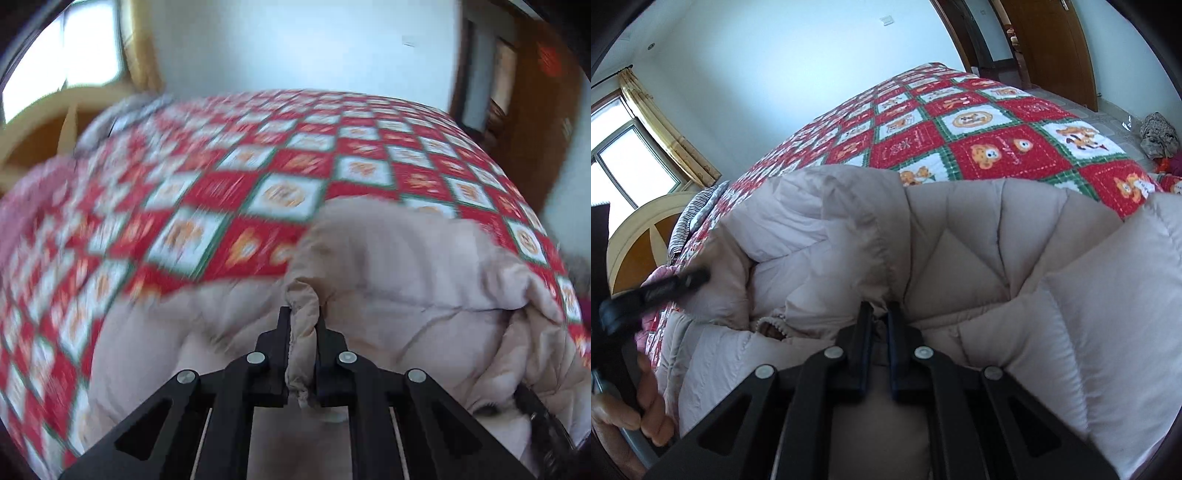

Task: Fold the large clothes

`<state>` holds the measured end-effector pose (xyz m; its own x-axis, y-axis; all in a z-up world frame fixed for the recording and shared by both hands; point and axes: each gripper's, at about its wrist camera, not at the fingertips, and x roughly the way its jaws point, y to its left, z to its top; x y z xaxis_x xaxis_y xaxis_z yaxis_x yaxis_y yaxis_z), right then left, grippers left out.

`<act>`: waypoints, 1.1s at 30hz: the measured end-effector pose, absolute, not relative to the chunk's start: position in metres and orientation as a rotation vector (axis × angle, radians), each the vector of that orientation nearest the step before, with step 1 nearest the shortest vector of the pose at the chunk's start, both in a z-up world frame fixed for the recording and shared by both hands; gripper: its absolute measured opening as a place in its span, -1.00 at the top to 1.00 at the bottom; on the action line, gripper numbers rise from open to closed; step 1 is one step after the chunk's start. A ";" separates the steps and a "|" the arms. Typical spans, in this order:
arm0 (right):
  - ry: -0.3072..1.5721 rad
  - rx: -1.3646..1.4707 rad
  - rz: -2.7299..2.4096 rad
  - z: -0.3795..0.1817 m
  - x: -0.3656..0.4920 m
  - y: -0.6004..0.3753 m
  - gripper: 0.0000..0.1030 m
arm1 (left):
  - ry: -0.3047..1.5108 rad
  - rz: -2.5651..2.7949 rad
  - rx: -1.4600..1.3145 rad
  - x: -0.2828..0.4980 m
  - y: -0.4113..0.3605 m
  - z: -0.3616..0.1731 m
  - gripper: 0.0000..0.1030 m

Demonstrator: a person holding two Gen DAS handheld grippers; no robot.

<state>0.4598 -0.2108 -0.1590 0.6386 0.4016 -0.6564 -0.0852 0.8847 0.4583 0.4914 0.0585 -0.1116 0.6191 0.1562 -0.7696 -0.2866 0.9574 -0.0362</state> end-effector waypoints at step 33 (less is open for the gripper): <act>0.696 0.407 0.153 -0.108 0.484 -0.207 0.97 | 0.775 0.180 -0.408 0.468 0.089 -0.158 0.72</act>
